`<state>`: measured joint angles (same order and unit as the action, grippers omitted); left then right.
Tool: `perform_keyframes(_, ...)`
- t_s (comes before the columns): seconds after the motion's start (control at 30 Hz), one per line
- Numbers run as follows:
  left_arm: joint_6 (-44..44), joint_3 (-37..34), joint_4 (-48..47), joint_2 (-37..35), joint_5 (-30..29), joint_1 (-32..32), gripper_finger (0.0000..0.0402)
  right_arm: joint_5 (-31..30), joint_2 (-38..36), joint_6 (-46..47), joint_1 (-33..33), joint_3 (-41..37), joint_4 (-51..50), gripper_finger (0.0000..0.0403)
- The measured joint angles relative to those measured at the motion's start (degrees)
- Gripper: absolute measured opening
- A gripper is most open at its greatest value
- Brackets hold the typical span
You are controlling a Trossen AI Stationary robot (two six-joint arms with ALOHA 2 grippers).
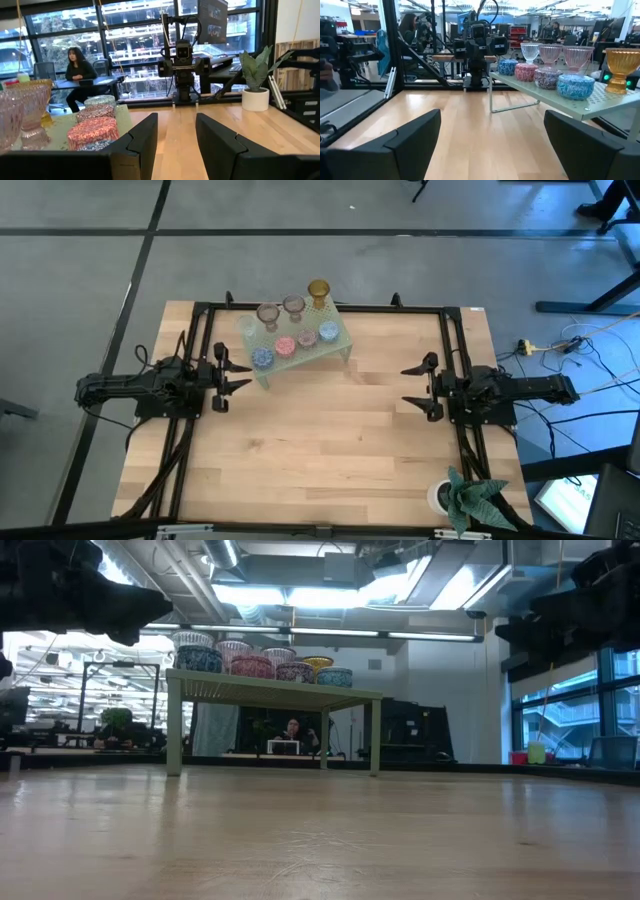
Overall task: Pick & Place candle stick holders
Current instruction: Return to Home Position
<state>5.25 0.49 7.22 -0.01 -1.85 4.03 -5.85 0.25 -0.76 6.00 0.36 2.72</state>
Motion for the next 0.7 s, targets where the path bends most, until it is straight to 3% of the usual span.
perform_keyframes(0.23, -4.18, 0.0, 0.27, 0.0, -0.05, 0.0, 0.0129, -0.07, 0.0, -4.06, 0.0, 0.0, 0.91, 0.036)
perform_keyframes(0.43, -3.78, 0.0, 0.25, 0.0, -0.22, 0.0, 0.0129, -0.09, 0.0, 0.31, 0.0, 0.0, 2.21, 0.0359)
perform_keyframes(0.7, -4.75, 0.0, -0.41, 0.0, -0.22, 0.0, 0.0129, -0.09, 0.0, -0.96, 0.01, 0.0, 3.55, 0.0359)
